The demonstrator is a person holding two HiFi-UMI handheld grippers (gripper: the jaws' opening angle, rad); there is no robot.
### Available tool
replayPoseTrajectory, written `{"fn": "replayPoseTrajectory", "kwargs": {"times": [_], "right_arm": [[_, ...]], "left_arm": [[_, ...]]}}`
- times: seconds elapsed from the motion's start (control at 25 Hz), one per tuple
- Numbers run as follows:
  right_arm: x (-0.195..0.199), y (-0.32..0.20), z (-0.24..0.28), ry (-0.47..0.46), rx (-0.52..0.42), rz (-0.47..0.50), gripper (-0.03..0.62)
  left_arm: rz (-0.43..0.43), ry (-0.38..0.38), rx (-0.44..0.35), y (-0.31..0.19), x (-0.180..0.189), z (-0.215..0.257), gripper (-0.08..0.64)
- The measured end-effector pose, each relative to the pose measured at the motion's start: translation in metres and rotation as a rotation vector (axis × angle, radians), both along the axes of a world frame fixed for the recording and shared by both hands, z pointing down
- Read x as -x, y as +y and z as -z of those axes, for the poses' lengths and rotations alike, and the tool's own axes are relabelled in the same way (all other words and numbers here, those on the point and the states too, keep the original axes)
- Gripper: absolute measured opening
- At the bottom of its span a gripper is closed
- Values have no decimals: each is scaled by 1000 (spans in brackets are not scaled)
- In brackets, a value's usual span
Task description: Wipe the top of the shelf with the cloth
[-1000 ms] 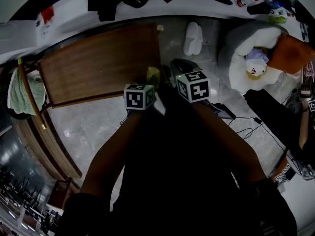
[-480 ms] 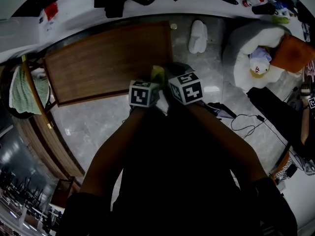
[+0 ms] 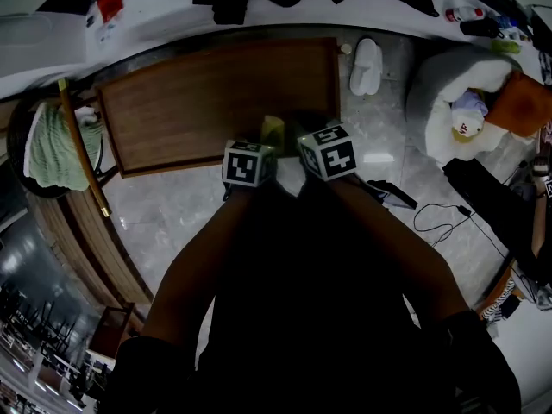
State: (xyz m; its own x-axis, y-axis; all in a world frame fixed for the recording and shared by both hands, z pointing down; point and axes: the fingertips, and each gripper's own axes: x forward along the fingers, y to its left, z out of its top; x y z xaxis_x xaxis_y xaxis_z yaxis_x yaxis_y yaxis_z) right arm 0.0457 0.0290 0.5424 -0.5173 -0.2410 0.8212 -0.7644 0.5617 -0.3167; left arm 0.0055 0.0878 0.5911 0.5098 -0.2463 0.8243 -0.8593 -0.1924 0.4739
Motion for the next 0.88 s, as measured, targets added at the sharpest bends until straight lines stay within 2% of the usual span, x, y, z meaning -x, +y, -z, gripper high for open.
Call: {"fn": "replayPoseTrajectory", "kwargs": {"times": [0.44, 0.88], "right_arm": [[93, 18, -3, -60, 30, 74, 43], [161, 41, -10, -98, 53, 97, 43]], "left_arm": [[128, -99, -2, 31, 139, -7, 34], [255, -195, 12, 60, 268, -14, 35]]}}
